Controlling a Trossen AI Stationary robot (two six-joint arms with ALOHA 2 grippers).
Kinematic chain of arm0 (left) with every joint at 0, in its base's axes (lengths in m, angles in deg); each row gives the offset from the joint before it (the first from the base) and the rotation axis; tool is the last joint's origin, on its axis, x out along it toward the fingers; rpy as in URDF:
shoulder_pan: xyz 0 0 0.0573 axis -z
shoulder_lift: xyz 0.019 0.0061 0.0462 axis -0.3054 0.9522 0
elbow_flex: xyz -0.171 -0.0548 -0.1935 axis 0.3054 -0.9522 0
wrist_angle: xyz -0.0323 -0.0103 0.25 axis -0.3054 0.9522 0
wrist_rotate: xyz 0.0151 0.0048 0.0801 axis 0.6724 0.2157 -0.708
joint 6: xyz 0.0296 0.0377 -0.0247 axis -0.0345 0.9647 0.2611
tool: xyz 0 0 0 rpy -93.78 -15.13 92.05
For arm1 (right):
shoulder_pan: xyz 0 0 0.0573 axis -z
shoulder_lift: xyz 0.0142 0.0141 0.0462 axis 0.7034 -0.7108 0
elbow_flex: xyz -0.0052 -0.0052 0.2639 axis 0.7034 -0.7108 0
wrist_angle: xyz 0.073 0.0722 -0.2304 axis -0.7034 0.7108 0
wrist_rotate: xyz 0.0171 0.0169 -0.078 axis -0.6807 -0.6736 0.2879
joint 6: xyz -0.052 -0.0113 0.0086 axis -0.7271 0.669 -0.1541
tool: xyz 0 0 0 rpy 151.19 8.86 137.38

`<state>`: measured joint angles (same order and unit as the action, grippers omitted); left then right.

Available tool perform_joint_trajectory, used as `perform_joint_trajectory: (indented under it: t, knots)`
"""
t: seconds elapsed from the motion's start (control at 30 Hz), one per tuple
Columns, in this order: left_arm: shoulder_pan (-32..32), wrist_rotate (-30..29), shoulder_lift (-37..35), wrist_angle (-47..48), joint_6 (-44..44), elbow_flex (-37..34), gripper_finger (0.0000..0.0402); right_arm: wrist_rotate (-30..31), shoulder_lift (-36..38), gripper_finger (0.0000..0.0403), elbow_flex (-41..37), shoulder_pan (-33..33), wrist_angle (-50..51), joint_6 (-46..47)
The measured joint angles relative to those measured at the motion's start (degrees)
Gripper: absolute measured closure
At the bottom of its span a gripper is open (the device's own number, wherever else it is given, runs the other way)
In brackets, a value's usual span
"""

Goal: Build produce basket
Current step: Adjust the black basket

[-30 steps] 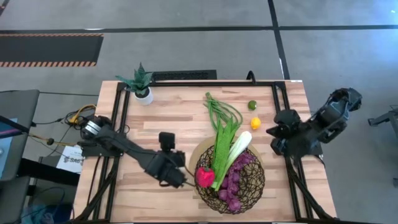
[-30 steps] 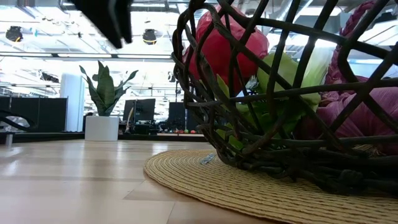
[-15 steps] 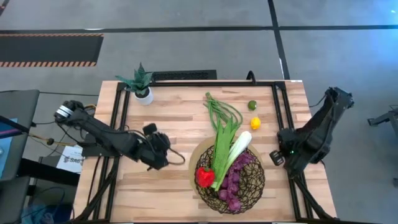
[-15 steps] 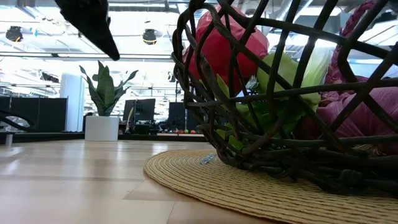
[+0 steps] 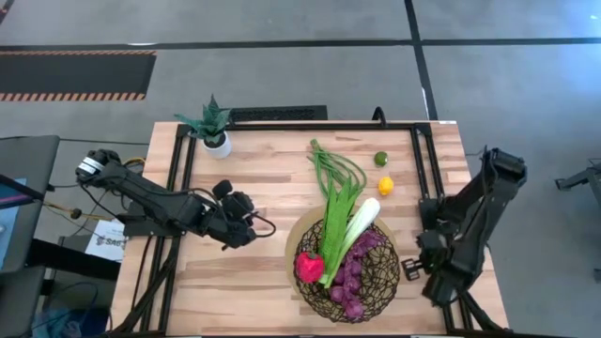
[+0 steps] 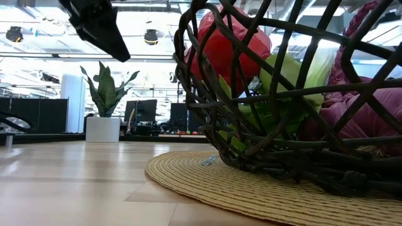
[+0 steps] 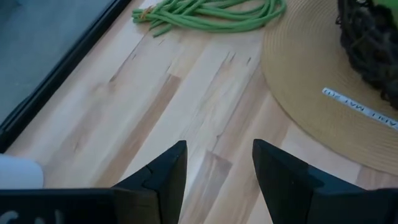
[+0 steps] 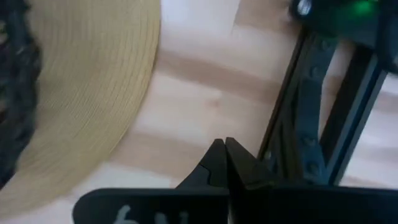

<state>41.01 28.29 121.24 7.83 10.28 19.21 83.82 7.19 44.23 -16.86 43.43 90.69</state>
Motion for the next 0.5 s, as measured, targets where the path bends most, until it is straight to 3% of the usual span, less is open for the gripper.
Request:
perform_joint_trajectory:
  t: [0.3, 0.5]
  knots:
    - [0.02, 0.54, 0.00, -3.40, 3.58, 0.00, 0.0230, 1.24, -8.11, 0.0403, 0.12, 3.10, -2.53, -0.22]
    - [0.02, 0.57, 0.02, -3.55, 3.54, 0.00, 0.0230, 7.97, -7.95, 0.0403, -0.02, 4.94, -2.32, -2.09]
